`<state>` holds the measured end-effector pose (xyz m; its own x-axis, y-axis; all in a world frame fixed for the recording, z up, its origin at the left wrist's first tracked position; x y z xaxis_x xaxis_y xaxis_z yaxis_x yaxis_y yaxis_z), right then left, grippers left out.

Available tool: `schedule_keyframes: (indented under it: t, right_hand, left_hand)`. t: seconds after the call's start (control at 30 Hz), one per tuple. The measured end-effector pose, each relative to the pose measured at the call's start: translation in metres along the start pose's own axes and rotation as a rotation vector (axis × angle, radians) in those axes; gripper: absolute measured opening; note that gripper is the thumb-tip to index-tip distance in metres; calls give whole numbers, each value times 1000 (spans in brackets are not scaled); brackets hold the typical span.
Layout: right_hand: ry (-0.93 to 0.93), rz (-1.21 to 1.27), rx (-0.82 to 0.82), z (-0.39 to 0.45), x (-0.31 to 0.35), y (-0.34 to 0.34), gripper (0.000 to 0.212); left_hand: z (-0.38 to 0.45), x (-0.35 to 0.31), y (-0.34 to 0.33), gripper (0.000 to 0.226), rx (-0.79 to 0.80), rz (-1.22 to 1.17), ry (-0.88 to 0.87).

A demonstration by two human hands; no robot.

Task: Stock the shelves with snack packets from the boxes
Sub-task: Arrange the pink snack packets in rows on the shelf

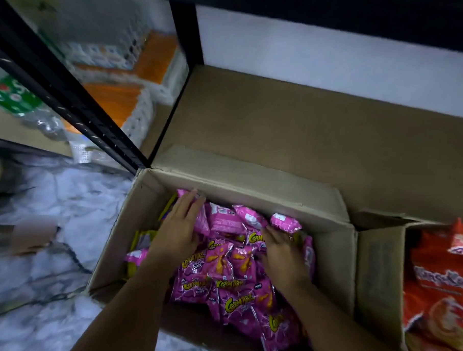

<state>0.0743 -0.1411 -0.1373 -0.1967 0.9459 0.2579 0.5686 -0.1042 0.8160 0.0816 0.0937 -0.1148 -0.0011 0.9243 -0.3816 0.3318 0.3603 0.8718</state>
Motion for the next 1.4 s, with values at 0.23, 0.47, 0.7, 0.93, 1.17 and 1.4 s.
schedule_keyframes:
  t: [0.23,0.47,0.7,0.93,1.17,1.4]
  right_hand:
    - [32,-90,-14,-1,4,-10,71]
    - [9,-122,-198,-49,11,32,71]
    - [-27,-167,-290,-124,35,138,73]
    - [-39,-159,-437,-222,70,298,78]
    - [39,-160,-712,-330,106,453,66]
    - [142,-191,-1008,-418,145,581,41]
  left_hand:
    - [-2,0,19,63,-107,-125,-4]
    - [-37,-18,72,46,-230,-313,74]
    - [-93,-98,186,53,-250,-335,10]
    - [-146,-185,323,54,-228,-525,1]
    - [-205,-262,464,58,-448,-1126,57]
    - [-246,-327,592,45,-634,-1223,-74]
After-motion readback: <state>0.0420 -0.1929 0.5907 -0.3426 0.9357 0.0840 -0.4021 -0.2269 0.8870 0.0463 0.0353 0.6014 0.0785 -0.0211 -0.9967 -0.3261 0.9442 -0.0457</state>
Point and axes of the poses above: each hand's wrist, its own z-axis towards the middle knuckle, its own y-axis out of the back of the hand, x = y × z, the point moved 7 cm from there along z, towards the middle knuckle, and after that the axes turned 7 degrees about x, right-handed, at the moved point
